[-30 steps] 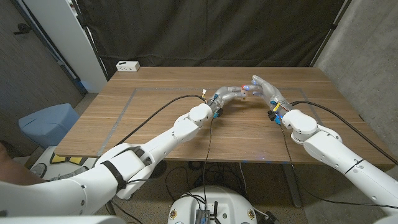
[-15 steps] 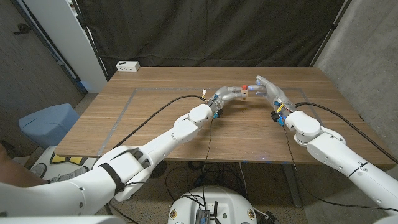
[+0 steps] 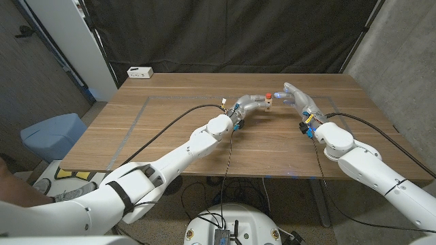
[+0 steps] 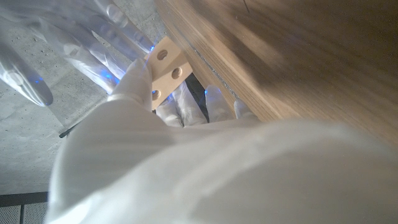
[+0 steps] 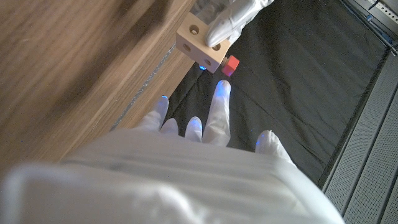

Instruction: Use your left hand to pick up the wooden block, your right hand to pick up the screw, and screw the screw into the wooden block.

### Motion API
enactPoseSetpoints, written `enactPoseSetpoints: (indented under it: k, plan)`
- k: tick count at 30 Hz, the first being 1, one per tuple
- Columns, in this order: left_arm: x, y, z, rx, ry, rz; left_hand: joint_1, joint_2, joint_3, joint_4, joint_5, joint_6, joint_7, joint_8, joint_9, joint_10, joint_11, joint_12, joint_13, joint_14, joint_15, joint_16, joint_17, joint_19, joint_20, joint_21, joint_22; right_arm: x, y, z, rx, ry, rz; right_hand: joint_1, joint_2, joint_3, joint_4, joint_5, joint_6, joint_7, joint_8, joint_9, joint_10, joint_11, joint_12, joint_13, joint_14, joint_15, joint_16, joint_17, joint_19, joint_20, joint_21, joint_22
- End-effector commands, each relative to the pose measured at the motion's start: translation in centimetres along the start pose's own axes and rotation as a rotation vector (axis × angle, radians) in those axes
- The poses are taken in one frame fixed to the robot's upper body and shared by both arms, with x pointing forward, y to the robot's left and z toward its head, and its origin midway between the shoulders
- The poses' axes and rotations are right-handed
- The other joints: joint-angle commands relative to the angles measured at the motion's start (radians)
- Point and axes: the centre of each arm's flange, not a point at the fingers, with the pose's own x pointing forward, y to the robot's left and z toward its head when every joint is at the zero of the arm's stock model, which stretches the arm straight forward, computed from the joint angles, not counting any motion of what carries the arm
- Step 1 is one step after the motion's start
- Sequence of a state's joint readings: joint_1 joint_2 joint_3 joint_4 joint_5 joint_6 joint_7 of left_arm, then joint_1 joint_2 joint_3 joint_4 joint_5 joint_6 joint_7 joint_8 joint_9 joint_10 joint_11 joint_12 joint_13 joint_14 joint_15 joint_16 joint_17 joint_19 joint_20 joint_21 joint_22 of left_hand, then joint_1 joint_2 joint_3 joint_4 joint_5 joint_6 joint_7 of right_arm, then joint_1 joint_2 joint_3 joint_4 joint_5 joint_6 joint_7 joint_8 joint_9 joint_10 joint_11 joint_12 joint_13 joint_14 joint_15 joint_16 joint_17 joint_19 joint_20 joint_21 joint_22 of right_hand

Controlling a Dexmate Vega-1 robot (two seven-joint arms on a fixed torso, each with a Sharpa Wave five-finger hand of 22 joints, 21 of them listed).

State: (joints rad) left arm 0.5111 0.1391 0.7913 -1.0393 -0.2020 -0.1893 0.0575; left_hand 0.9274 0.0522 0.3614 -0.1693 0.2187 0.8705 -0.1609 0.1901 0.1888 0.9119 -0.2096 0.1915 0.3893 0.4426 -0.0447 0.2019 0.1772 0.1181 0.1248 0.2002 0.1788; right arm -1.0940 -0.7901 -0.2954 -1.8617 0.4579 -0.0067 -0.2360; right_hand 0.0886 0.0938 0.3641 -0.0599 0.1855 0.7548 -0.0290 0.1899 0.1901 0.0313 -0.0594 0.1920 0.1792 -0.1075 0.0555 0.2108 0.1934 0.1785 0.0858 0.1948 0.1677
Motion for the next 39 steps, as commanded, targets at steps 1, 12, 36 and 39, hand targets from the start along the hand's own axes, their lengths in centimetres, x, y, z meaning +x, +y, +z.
enactPoseSetpoints:
  k: [1,12,36,39]
  plan:
    - [-0.4,-0.2,0.1,0.005,-0.004,0.002,0.008,0.019,0.017,0.012,0.006,0.02,0.008,0.007,0.004,0.009,-0.005,0.021,0.022,0.006,-0.054,0.0,0.003,-0.004,0.006,0.006,0.005,0.1,-0.2,-0.1,-0.002,-0.006,0.004,-0.006,-0.001,0.0,0.003,-0.001,-0.025,-0.007,-0.008,0.003,-0.019,-0.006,-0.007,0.003,-0.012,0.011,-0.003,0.003,-0.005,0.011,-0.005,0.002]
    - [-0.6,-0.3,0.2,0.006,-0.005,0.004,0.008,0.018,0.017,0.012,0.005,0.021,0.008,0.007,0.004,0.007,-0.005,0.02,0.021,0.006,-0.055,0.0,0.003,-0.004,0.005,0.006,0.005,0.6,0.1,-0.3,0.011,-0.004,0.031,-0.022,-0.005,-0.005,0.011,0.0,-0.108,-0.02,-0.02,0.003,-0.073,-0.003,-0.017,0.003,-0.044,0.024,-0.013,0.008,-0.036,0.026,-0.013,0.002]
    - [-0.6,-0.1,0.2,0.007,-0.008,0.002,0.008,0.018,0.017,0.012,0.006,0.021,0.007,0.008,0.004,0.01,-0.005,0.021,0.022,0.006,-0.054,0.0,0.003,-0.004,0.005,0.006,0.005,1.5,0.9,-0.2,0.019,-0.006,0.087,-0.042,-0.012,-0.012,0.023,0.002,-0.152,-0.028,-0.008,0.001,-0.133,-0.009,-0.015,0.002,-0.085,0.034,-0.017,0.012,-0.077,0.037,-0.015,0.003]
    - [-0.7,-0.2,0.2,0.004,-0.006,0.002,0.007,0.019,0.017,0.013,0.005,0.022,0.008,0.008,0.004,0.01,-0.005,0.021,0.022,0.006,-0.054,0.0,0.003,-0.004,0.006,0.006,0.005,1.5,1.0,-0.2,0.022,-0.005,0.088,-0.042,-0.011,-0.011,0.023,0.003,-0.133,-0.022,0.001,0.0,-0.124,-0.019,-0.009,0.002,-0.083,0.032,-0.015,0.012,-0.078,0.037,-0.013,0.003]
